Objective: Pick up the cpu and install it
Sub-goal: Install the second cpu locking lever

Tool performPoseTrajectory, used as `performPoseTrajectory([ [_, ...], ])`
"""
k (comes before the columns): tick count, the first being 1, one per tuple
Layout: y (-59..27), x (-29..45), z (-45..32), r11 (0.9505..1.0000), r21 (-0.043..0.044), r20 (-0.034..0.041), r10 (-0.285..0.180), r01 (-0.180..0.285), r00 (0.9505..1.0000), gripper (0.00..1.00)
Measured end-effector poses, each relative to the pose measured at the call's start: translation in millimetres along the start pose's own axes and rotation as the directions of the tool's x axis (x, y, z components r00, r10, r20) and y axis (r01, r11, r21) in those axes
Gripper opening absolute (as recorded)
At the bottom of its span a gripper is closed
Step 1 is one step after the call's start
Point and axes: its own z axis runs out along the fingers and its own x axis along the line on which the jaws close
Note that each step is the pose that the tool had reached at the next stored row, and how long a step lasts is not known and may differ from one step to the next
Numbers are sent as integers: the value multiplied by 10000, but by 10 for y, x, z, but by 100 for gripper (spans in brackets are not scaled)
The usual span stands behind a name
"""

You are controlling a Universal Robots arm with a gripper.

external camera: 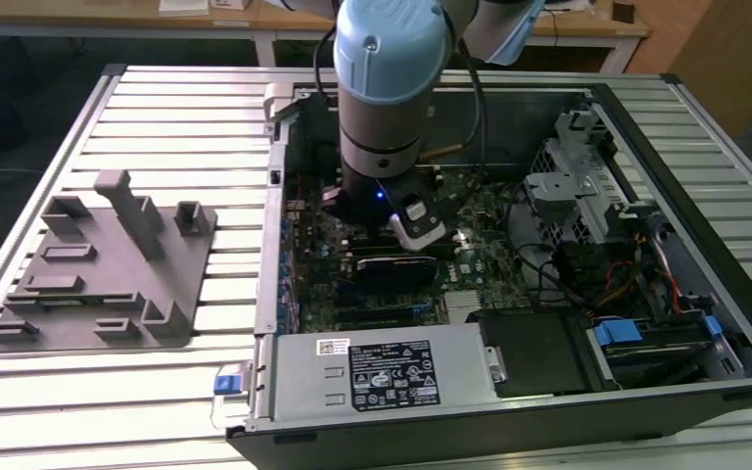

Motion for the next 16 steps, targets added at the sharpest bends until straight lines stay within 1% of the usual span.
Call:
performPoseTrajectory([
  [6, 27, -2, -122, 10000, 14, 0, -1, 1, 10000, 11],
  [11, 54, -3, -239, 10000, 87, 0, -2, 2, 10000, 11],
  [13, 64, -4, -282, 9999, 134, 3, -3, 3, 10000, 11],
  [14, 68, -4, -300, 9998, 174, 3, -2, 2, 10000, 11],
  [15, 72, -4, -311, 9997, 227, 6, -1, 1, 10000, 11],
  [16, 74, -4, -319, 9995, 302, 7, 0, 0, 10000, 11],
])
